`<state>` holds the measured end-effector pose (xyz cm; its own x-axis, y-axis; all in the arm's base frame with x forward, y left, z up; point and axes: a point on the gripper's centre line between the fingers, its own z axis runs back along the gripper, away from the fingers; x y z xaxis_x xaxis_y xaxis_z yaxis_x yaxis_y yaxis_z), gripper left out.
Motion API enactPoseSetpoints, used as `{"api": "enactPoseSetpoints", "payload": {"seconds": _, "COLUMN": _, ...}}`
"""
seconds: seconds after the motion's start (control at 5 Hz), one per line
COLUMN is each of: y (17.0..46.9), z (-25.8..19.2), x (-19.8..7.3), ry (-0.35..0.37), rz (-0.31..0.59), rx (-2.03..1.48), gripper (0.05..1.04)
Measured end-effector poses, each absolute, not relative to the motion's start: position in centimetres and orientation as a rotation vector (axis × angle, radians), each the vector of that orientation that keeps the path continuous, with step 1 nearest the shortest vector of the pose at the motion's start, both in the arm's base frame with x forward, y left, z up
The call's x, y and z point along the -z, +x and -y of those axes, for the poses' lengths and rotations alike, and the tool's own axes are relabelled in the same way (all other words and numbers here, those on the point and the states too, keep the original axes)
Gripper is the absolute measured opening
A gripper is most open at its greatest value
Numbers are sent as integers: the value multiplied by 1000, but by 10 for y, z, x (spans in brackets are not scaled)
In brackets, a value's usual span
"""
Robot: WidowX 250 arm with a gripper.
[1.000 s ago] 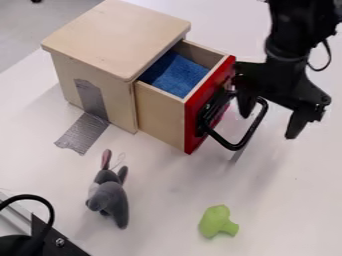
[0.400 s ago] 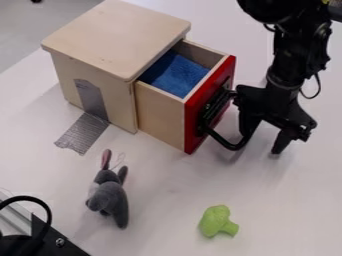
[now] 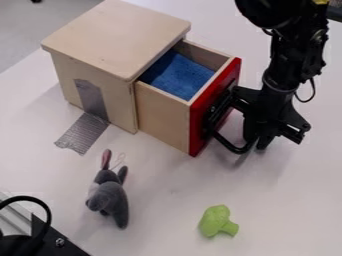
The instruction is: The robot's arm closed the drawer.
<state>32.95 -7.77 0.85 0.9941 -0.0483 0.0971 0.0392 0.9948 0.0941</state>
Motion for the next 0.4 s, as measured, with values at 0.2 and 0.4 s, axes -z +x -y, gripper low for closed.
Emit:
{"api": "enactPoseSetpoints", "payload": {"seconds": 0.2, "y": 321, "z": 56, "x": -12, "ry": 113, "rz": 88, "rx": 10, "gripper": 130}}
{"api": "enactPoseSetpoints", "payload": {"seconds": 0.4, "y": 317, "z": 20, "x": -15, "ry": 133, "rz": 85, "rx": -68, "gripper": 123}}
